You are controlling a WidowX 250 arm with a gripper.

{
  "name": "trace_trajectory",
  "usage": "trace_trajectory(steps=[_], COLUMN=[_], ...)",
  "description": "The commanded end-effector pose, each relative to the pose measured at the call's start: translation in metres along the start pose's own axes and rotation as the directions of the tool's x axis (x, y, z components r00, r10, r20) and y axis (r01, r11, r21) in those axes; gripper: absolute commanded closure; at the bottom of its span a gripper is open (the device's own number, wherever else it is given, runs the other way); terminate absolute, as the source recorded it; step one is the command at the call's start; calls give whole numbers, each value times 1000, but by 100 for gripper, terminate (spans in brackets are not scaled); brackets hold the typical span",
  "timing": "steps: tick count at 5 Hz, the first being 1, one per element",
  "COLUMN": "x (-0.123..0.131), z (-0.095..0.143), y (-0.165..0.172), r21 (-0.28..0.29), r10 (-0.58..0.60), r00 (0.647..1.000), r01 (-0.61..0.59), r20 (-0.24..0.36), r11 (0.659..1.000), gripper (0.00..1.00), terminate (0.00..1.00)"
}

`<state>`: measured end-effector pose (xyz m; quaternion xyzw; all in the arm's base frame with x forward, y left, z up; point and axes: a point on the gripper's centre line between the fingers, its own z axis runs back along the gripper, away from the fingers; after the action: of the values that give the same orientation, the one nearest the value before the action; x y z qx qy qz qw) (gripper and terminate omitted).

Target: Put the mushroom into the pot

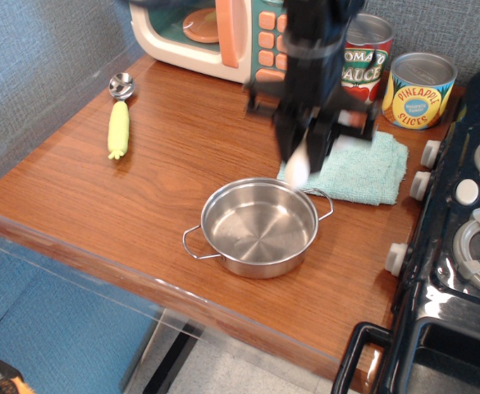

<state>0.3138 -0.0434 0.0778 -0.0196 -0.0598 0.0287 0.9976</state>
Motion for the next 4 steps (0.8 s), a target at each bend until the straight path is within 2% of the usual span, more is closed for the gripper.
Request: trace_trajectory(steps=[1, 2, 4], x=[-44, -44, -27], z=[1, 5, 22], y=[7, 3, 2], r21=[-7, -1, -5], r10=[29, 2, -6], r00=[999, 999, 996], r01=[-28, -2, 7], r20=[18, 34, 93], r11=[1000, 1000, 1000], gripper=[100, 0, 0], terminate=[0, 0, 0])
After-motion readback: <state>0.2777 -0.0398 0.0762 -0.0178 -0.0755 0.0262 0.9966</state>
